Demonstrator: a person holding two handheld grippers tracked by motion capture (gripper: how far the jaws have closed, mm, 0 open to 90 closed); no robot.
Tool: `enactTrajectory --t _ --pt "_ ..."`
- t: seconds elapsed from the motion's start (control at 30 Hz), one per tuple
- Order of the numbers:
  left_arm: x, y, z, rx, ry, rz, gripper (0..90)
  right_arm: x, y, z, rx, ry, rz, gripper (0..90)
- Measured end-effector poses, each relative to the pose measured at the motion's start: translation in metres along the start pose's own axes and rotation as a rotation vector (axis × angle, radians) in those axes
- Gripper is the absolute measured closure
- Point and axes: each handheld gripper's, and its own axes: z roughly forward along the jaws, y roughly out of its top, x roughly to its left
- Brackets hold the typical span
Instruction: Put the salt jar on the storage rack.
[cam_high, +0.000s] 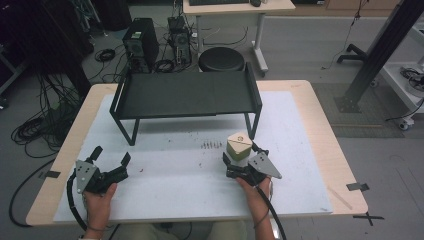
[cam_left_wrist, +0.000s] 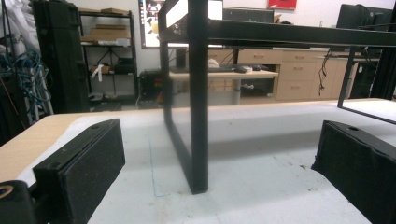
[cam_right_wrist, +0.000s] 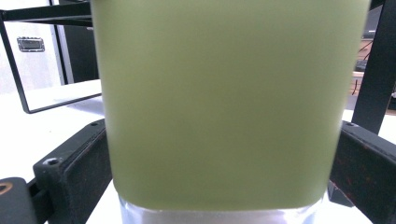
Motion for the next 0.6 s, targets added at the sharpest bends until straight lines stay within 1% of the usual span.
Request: enactTrajectory --t 0.6 --pt "0.0 0.0 0.0 0.0 0.0 0.0 1.9 0.0003 -0.0003 -0.0005 -0.007 0.002 -0.003 0.7"
